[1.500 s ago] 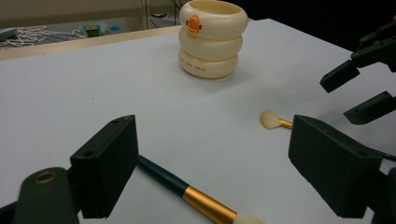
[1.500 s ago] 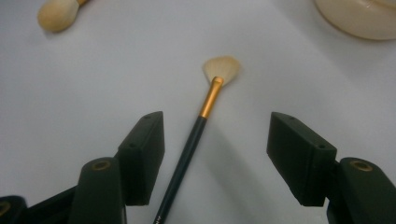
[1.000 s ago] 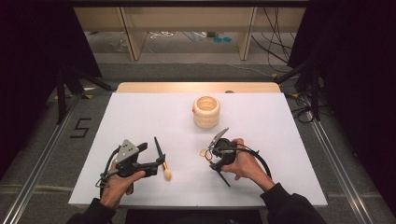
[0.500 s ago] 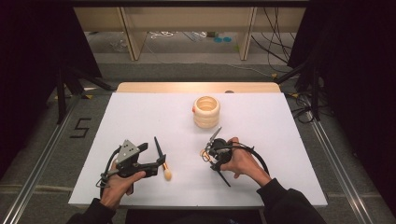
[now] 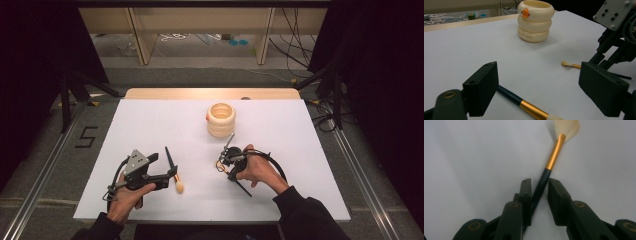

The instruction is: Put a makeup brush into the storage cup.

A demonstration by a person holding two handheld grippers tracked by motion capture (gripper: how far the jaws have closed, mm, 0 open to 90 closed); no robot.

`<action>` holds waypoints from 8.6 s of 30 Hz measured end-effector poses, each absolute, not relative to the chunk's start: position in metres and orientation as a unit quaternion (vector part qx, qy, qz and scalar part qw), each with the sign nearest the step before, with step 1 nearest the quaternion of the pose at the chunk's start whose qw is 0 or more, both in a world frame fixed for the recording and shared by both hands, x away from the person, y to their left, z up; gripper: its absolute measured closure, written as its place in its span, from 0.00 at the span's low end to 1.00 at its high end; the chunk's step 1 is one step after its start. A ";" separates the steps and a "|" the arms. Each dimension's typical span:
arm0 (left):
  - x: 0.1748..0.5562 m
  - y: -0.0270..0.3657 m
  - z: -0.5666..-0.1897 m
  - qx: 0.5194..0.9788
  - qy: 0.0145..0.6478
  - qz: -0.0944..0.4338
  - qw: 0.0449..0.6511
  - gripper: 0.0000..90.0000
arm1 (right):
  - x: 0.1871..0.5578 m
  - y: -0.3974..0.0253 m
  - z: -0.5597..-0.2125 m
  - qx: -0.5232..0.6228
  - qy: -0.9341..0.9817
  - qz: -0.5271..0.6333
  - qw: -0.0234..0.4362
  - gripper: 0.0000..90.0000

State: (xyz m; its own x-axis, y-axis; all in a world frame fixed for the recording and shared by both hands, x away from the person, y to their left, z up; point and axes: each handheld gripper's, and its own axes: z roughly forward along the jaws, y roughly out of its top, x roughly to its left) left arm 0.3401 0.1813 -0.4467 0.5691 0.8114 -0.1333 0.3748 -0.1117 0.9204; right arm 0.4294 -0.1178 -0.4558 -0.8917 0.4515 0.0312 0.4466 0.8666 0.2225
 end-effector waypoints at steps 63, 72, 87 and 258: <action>0.341 0.184 -0.445 0.717 0.411 0.214 0.521 0.18 | 0.456 -0.130 -0.395 0.204 0.940 0.264 0.074 0.92; 0.341 0.183 -0.446 0.713 0.418 0.211 0.522 0.18 | 0.466 -0.140 -0.382 0.206 0.918 0.323 0.099 0.92; 0.342 0.184 -0.446 0.718 0.411 0.214 0.520 0.18 | 0.481 -0.149 -0.367 0.230 0.862 0.435 0.120 0.92; 0.341 0.184 -0.445 0.710 0.420 0.208 0.525 0.19 | 0.480 -0.169 -0.381 0.344 0.750 0.531 0.193 0.28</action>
